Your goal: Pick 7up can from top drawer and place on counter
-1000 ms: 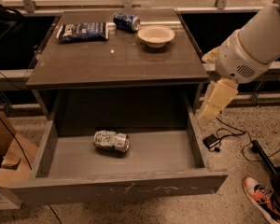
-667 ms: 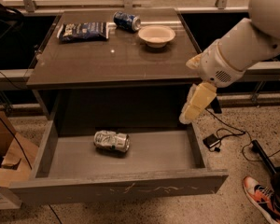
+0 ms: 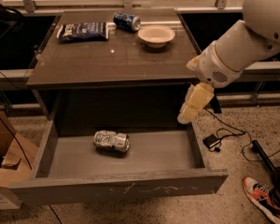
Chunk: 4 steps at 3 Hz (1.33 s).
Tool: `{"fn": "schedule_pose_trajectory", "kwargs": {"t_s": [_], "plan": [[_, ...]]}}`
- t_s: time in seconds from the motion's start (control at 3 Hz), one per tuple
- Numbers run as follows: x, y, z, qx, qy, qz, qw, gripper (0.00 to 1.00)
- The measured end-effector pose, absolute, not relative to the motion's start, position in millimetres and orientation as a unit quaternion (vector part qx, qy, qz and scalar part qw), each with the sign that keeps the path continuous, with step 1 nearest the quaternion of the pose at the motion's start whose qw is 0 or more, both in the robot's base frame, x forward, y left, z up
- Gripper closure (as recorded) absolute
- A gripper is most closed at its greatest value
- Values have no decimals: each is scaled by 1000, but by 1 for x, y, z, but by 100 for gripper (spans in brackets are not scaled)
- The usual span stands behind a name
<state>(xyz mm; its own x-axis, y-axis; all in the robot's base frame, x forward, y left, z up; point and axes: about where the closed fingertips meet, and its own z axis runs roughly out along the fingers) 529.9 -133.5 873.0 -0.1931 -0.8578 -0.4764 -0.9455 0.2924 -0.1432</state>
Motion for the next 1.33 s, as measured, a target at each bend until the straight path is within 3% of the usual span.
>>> {"fn": "schedule_pose_trajectory", "kwargs": {"t_s": [1.33], "plan": [[567, -23, 740, -622, 748, 151, 175, 0]]}}
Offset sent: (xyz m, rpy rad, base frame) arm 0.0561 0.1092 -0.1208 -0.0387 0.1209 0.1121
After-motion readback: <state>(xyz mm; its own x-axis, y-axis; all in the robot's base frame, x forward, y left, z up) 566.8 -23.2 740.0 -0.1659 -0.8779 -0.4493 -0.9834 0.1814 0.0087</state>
